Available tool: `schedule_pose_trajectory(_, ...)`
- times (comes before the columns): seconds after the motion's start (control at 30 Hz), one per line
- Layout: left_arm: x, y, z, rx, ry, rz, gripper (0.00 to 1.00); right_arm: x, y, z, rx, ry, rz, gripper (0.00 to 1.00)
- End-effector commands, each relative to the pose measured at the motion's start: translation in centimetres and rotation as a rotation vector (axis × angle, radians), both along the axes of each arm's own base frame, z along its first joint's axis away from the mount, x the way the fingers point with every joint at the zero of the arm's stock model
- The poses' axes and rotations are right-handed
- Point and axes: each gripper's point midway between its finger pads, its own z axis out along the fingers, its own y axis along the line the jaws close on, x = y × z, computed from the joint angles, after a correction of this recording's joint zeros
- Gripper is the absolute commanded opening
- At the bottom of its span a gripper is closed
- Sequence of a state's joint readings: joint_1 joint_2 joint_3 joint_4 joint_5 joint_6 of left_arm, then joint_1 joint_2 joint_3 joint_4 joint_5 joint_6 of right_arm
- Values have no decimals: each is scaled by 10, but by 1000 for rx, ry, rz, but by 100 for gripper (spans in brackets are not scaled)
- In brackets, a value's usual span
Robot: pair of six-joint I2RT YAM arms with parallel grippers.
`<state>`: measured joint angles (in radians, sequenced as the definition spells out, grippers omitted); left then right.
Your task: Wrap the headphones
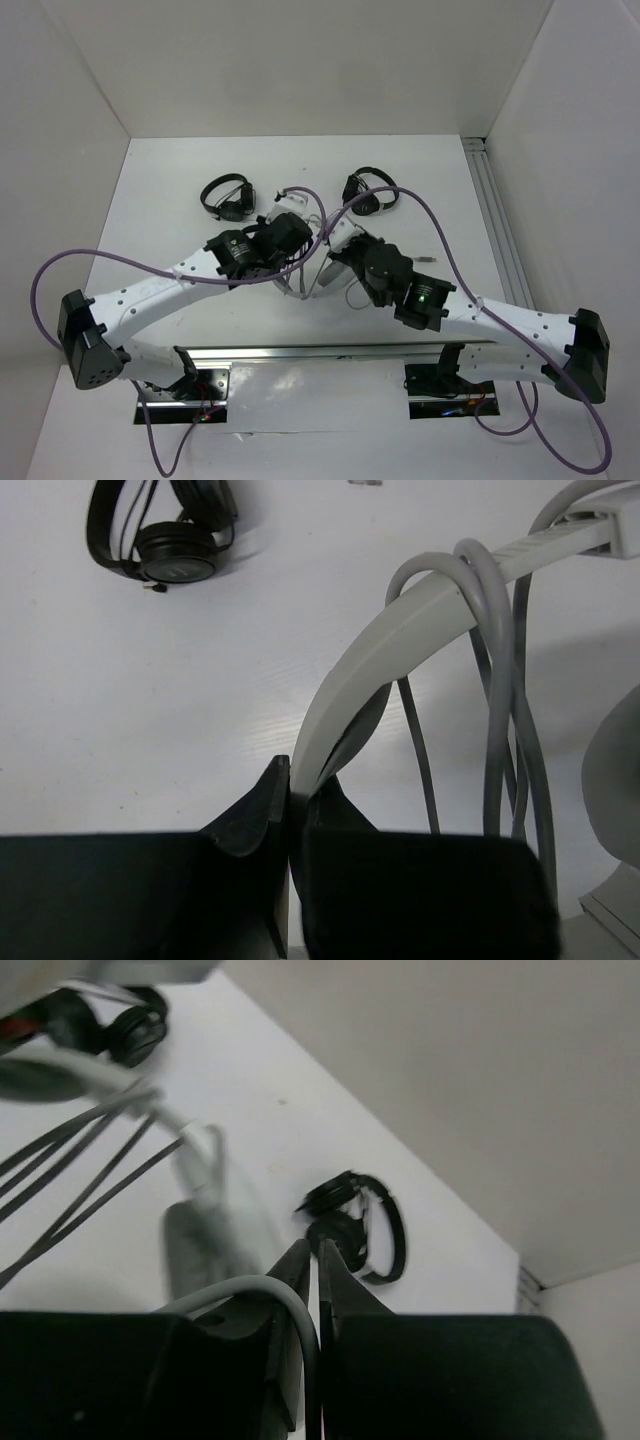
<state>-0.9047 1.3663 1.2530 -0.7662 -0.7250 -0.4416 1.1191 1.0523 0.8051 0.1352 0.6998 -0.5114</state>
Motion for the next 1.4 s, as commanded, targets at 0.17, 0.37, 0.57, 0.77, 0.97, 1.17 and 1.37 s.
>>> schedule_pose_trajectory(0.17,-47,9,-2,160,64,-213,0,37,-37,139,363,-217,-52,15)
schedule_pose_trajectory(0.37,-61,-7,24,93,34,-315,0,58,-5,111,351,-58,122,4)
schedule_pose_trajectory(0.57,-80,-25,63,-14,6,-487,0,90,-9,83,411,36,154,3)
schedule_pose_trajectory(0.77,-87,-30,117,-134,-77,-557,0,100,11,78,478,169,392,4)
schedule_pose_trajectory(0.97,-84,-45,176,-224,-177,-605,0,80,61,65,508,398,756,11)
schedule_pose_trajectory(1.17,-67,-51,220,-237,-258,-545,0,56,92,58,530,506,994,11)
schedule_pose_trajectory(1.37,-51,-45,261,-331,-373,-404,0,23,122,39,588,566,1157,12)
